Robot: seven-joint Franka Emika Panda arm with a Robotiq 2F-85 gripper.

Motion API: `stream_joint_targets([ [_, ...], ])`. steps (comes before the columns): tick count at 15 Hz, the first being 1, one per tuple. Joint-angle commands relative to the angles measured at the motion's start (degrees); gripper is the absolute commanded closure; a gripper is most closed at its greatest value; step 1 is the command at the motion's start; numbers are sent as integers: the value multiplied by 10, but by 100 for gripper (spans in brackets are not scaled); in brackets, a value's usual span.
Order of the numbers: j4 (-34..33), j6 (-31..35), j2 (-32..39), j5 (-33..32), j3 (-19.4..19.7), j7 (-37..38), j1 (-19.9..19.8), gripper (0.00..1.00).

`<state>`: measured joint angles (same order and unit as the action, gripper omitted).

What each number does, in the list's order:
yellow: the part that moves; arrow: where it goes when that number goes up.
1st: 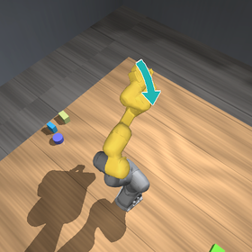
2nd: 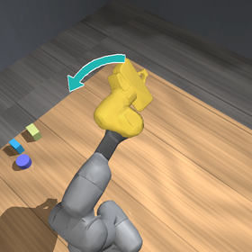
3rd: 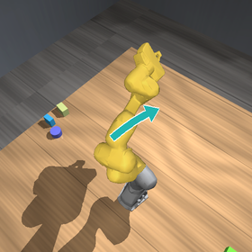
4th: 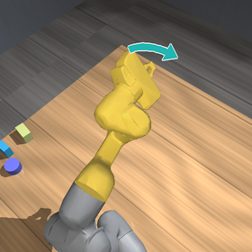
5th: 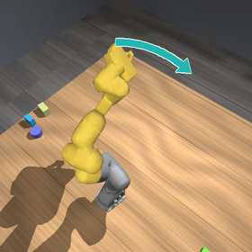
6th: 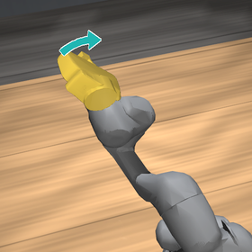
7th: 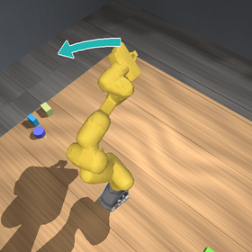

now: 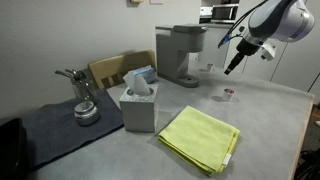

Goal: Move the white cups one at a time to the front of the coffee maker

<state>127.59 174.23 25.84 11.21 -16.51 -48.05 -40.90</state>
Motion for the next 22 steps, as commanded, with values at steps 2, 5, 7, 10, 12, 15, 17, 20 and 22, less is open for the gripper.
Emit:
stream_joint_targets([
  [2,-44,50,55,-39,-11,1,-37,0],
  [5,-76,63,85,-73,-6,24,-52,0],
  [7,-58,56,69,-96,-4,52,-49,0],
  [10,-75,61,83,-106,-3,60,-56,0],
  [12,-76,61,84,-106,-3,61,-56,0],
  [15,-76,61,84,-106,-3,62,-56,0],
  [17,-78,56,86,-121,5,83,-51,0],
  [20,-78,57,87,-145,6,113,-51,0],
  [22,-77,57,87,-158,7,127,-51,0],
])
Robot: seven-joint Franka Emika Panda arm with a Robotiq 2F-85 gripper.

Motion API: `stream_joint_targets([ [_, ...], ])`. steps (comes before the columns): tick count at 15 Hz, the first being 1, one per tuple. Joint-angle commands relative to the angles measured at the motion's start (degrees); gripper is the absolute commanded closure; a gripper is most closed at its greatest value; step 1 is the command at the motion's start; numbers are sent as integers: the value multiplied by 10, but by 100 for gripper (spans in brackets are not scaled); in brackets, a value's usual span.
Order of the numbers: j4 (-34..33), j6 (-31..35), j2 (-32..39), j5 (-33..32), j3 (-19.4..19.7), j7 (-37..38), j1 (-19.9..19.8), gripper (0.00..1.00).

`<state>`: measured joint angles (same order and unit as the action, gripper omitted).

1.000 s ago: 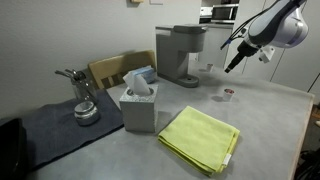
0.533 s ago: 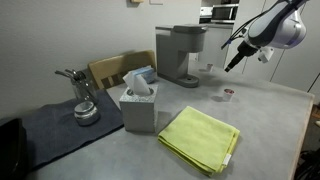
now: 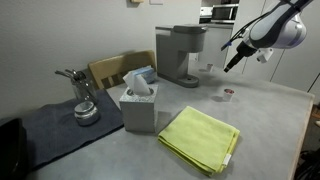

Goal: Move the white cups one at a time to the front of the coffee maker

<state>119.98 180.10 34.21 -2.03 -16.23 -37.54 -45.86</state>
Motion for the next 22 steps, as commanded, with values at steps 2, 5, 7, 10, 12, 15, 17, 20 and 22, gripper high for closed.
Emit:
stream_joint_targets([
  [2,-1,-2,3,-37,6,34,-1,0],
  [5,-1,-1,4,-51,10,50,1,0],
  [7,-2,-1,4,-57,12,57,2,0],
  [10,-6,-2,7,-64,16,67,4,0],
  [12,-11,-4,9,-66,20,73,7,0],
  [15,-19,-6,14,-68,25,79,10,0],
  [17,-26,-7,17,-69,29,83,13,0],
  [20,-34,-9,20,-69,34,89,18,0],
  [22,-40,-10,22,-68,36,93,20,0],
])
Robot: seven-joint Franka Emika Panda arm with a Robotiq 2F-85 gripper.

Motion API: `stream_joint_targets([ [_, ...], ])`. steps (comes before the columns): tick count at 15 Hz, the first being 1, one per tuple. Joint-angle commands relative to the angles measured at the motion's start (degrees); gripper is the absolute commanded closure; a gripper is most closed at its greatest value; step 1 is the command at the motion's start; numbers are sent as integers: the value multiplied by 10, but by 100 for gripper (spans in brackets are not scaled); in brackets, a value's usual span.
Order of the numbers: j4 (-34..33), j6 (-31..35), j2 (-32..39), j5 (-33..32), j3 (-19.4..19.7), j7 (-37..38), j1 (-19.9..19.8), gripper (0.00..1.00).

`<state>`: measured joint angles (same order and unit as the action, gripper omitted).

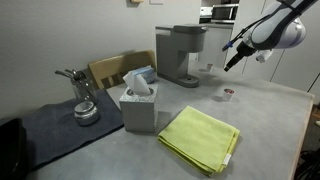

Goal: Move the white cups one at a time to the front of the coffee maker

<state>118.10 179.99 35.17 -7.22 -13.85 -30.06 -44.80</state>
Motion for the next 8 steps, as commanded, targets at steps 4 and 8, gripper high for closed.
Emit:
stream_joint_targets([
  [4,-37,-11,17,-15,15,23,14,0],
  [8,-55,-12,28,-14,14,25,16,0],
])
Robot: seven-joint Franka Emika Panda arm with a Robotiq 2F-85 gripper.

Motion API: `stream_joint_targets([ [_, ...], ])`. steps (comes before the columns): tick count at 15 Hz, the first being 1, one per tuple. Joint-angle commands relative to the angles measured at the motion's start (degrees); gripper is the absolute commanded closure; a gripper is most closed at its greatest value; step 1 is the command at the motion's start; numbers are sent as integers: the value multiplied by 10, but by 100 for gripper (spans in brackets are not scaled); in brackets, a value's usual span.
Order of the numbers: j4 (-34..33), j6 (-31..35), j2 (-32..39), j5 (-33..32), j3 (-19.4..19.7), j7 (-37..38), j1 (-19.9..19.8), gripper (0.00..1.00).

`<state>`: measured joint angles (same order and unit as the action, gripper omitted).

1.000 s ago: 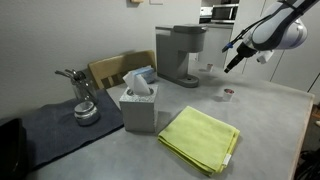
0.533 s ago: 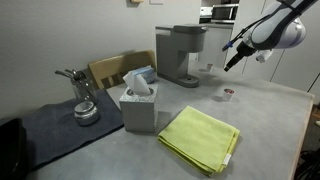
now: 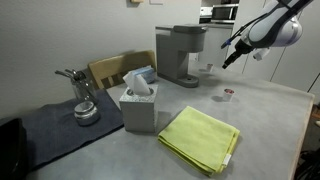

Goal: Move the white cups one at a time to the front of the coffee maker

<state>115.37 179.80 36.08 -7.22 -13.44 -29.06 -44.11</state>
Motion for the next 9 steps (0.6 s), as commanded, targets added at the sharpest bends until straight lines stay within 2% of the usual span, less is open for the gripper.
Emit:
stream_joint_targets([
  [1,-35,-10,24,-14,7,15,8,0],
  [9,-117,-19,83,-18,-35,-5,-25,0],
])
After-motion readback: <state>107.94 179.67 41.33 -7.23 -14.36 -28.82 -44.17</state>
